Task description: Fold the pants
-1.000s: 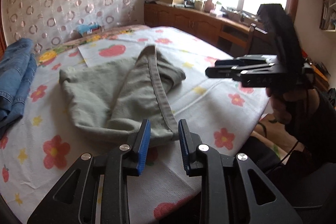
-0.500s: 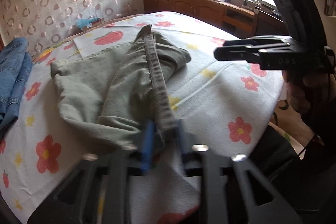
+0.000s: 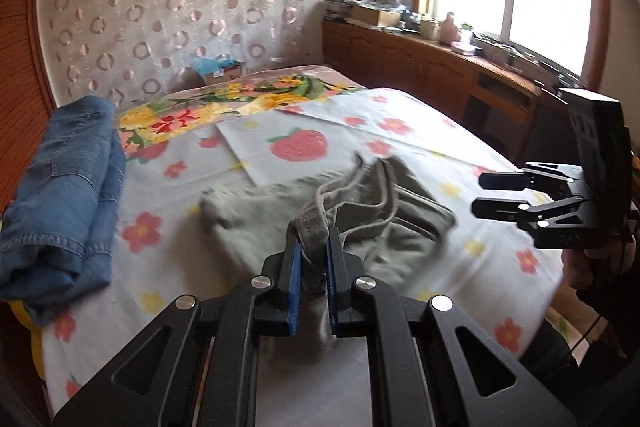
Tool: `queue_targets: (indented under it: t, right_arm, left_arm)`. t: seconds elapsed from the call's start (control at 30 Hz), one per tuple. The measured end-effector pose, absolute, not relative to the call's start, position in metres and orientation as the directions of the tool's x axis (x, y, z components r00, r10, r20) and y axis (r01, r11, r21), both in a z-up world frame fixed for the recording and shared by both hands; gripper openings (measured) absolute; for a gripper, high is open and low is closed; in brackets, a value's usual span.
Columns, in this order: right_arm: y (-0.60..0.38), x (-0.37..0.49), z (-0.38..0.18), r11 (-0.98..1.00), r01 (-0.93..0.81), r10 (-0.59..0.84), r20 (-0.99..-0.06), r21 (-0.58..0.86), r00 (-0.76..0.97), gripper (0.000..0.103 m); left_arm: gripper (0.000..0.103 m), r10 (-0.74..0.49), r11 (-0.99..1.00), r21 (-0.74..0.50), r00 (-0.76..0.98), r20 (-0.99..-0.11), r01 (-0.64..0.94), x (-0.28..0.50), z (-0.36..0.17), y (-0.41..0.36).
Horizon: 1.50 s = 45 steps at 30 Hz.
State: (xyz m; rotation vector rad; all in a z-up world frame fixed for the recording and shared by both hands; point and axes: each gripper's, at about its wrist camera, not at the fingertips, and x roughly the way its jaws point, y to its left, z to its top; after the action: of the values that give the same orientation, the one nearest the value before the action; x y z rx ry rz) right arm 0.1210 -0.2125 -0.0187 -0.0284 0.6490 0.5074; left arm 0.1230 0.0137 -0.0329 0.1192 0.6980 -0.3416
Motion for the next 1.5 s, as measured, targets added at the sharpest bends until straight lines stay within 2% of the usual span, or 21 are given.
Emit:
queue_targets:
  t: [0.03,0.1,0.23,0.73,0.8,0.87,0.9,1.0,1.13,1.47,1.5]
  right_arm:
    - [-0.210,0.127,-0.017,0.876,-0.466,0.445,-0.581,0.124,0.681,0.055]
    - [-0.204,0.138,-0.013,0.870,-0.481,0.448,-0.576,0.105,0.684,0.045]
    - [-0.187,0.166,-0.013,0.851,-0.520,0.457,-0.588,0.071,0.668,0.040]
    - [-0.135,0.241,-0.036,0.786,-0.617,0.473,-0.689,0.047,0.550,0.039]
    - [-0.130,0.245,-0.040,0.779,-0.625,0.481,-0.694,0.058,0.536,0.019]
    - [-0.131,0.242,-0.038,0.768,-0.637,0.500,-0.680,0.062,0.536,0.007]
    - [-0.132,0.238,-0.035,0.768,-0.638,0.504,-0.664,0.053,0.553,0.005]
    - [-0.143,0.221,-0.020,0.782,-0.622,0.522,-0.590,0.041,0.617,0.005]
    - [-0.157,0.208,-0.006,0.814,-0.579,0.508,-0.553,0.056,0.660,0.005]
    - [-0.151,0.225,-0.024,0.869,-0.491,0.410,-0.640,0.059,0.650,0.005]
    - [-0.150,0.226,-0.026,0.870,-0.489,0.406,-0.646,0.058,0.646,0.005]
  left_arm:
    - [0.012,-0.262,0.941,-0.008,0.713,-0.650,0.338,0.129,-0.034,0.017]
    - [0.012,-0.249,0.947,-0.013,0.712,-0.657,0.320,0.139,-0.038,0.024]
    - [0.012,-0.245,0.955,-0.040,0.701,-0.670,0.295,0.149,-0.047,0.032]
    - [0.012,-0.240,0.959,-0.058,0.685,-0.688,0.278,0.155,-0.067,0.039]
    - [0.012,-0.245,0.958,-0.061,0.684,-0.687,0.281,0.155,-0.067,0.040]
    - [0.012,-0.258,0.954,-0.065,0.691,-0.676,0.292,0.153,-0.065,0.040]
    - [0.012,-0.257,0.954,-0.062,0.698,-0.669,0.292,0.152,-0.061,0.040]
    - [0.012,-0.274,0.953,-0.071,0.743,-0.611,0.294,0.145,-0.044,0.042]
    - [0.012,-0.272,0.954,-0.060,0.766,-0.582,0.294,0.152,-0.025,0.036]
    - [0.013,-0.219,0.959,-0.004,0.730,-0.647,0.284,0.187,-0.039,0.021]
    - [0.017,-0.219,0.960,-0.009,0.726,-0.651,0.281,0.187,-0.041,0.023]
